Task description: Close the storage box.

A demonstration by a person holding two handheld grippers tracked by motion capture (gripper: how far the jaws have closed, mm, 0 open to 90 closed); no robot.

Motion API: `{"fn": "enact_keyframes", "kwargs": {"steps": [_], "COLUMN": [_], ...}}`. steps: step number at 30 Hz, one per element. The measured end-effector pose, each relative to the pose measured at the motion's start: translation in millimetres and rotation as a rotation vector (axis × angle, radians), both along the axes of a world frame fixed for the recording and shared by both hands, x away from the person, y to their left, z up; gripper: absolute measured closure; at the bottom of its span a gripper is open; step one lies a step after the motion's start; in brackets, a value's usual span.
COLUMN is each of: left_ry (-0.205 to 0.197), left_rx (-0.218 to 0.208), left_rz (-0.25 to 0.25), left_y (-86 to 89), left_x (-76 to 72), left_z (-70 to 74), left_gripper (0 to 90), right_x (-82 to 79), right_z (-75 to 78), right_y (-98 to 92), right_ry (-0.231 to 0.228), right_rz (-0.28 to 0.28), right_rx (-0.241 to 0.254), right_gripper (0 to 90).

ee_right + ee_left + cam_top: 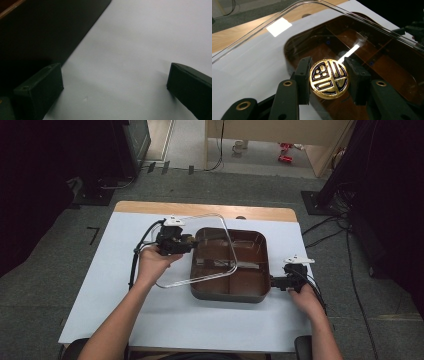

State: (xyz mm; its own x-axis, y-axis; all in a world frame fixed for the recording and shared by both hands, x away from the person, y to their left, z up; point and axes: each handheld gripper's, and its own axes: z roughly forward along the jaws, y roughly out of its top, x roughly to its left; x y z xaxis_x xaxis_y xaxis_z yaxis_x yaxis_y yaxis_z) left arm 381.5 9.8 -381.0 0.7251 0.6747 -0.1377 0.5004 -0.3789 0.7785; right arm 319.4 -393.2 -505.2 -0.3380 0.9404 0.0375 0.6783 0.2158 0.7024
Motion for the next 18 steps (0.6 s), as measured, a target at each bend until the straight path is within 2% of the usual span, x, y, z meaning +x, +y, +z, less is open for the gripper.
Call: {"fn": "enact_keyframes", "kwargs": {"steps": [3,14,18], "left_ry": [-0.002,0.006,-0.014], "left_rx": [0.019,0.042,0.063], "left_rz": [-0.03,-0.137,-0.165], "left_y": [-14.2,-56.1,-72.1], "left_x": [-1.6,-2.4,-2.9], "left_z": [-5.7,-19.6,-22.0], "left_gripper": [59.9,59.8,59.9], "right_x": [0.0,0.0,0.0], "right_z": [0.0,-0.1,-0.1], "right_y": [-0.1,-0.1,0.0], "right_ry": [0.0,-0.001,-0.001], "right_rz": [0.0,0.001,0.0], "right_rx": [-0.001,-0.001,0.0], "right_gripper": [0.1,0.1,0.1]}}
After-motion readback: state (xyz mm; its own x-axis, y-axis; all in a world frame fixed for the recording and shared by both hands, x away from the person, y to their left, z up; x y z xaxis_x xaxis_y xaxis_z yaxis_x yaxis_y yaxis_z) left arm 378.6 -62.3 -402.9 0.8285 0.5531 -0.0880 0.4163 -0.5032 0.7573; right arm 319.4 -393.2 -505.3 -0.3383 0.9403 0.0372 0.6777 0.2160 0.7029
